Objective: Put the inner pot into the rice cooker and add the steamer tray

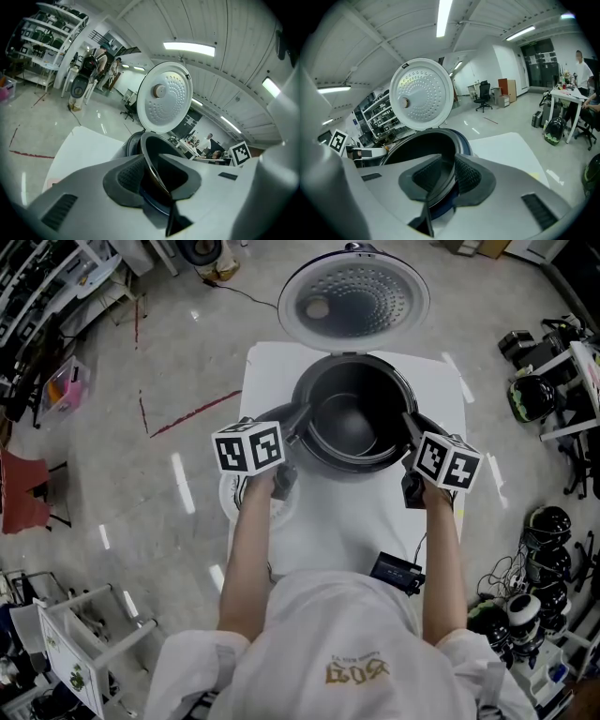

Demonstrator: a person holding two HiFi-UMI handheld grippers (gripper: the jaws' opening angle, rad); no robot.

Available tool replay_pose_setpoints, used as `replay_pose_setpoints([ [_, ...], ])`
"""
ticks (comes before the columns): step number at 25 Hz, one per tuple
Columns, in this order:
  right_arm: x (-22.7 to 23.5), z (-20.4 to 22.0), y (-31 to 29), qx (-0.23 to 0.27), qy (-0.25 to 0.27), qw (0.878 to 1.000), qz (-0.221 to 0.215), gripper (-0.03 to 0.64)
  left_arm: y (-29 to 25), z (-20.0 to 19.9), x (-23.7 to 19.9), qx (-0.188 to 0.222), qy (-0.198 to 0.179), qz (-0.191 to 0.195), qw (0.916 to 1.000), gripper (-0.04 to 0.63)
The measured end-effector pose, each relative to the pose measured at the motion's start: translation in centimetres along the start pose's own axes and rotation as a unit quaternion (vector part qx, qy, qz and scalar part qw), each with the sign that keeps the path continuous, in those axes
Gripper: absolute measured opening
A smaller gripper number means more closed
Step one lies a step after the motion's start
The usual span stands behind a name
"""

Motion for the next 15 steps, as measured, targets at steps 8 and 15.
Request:
replay_pose_setpoints([
  [8,-1.5,0.3,1.8,0.039,0.005,0.999,0.005,0.097,1.3,-0.5,-0.4,0.014,-0.055,-0.024,0.9981,0.149],
  [15,-2.5,-0.2,5.1,0.129,-0.063,0.986,-0.089,0.024,2.6,0.1,1.4,0.052,-0.116,-0.023,0.9917,0.087],
])
Point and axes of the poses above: the fingertips, and each gripper's own axes: y backward along the fingers, x to its right, z out of its underside, the point moved 10 cm from there along y, backward along the fingers, and after that the axes turned 12 degrees about x, right-handed, at the moved point
